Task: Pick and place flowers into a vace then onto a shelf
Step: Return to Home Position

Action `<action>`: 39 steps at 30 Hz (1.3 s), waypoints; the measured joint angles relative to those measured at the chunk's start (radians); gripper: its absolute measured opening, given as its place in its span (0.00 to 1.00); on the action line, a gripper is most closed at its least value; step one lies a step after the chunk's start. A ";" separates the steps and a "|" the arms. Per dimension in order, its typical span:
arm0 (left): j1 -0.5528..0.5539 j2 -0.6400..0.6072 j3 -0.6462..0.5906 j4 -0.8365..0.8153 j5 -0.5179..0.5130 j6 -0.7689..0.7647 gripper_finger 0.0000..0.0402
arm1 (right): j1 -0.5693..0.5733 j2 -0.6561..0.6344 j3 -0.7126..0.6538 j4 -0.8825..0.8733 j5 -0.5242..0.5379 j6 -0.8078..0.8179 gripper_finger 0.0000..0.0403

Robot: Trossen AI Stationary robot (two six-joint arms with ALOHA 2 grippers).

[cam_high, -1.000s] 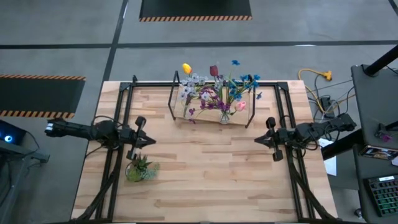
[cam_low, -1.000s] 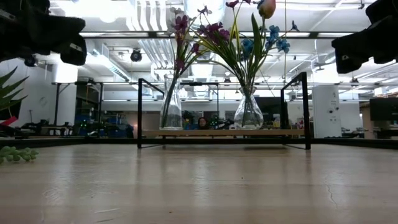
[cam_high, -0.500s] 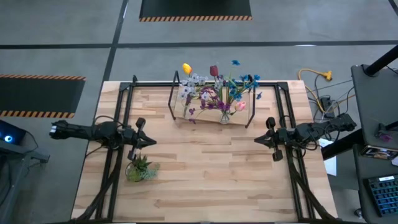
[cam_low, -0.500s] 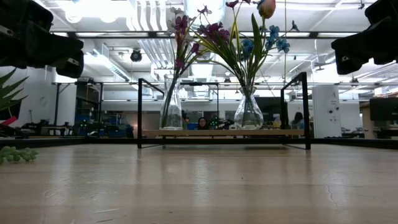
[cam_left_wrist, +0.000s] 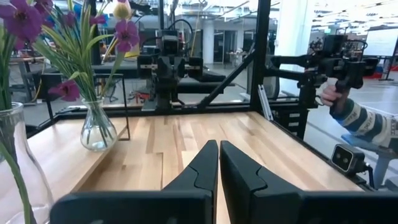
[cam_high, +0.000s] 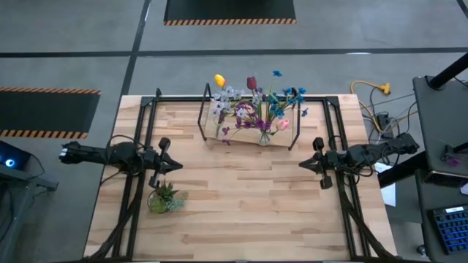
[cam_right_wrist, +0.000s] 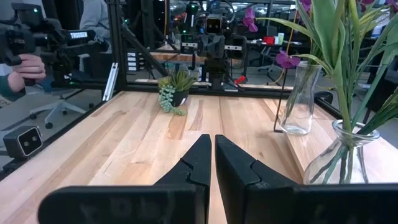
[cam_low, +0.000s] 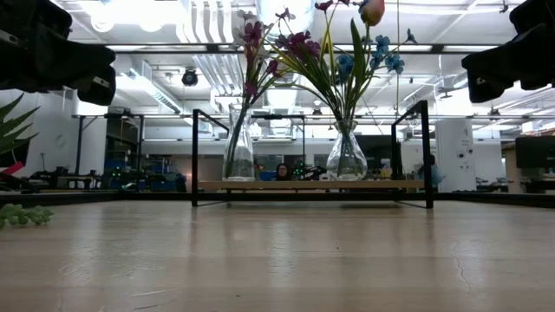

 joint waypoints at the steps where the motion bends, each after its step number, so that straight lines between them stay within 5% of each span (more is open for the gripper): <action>1: 0.000 0.005 0.000 0.000 0.000 0.000 0.00 | 0.000 0.000 0.000 0.000 0.000 0.001 0.03; 39: 0.000 0.180 -0.006 -0.008 0.000 -0.002 0.00 | 0.000 0.000 0.000 0.000 -0.002 0.034 0.03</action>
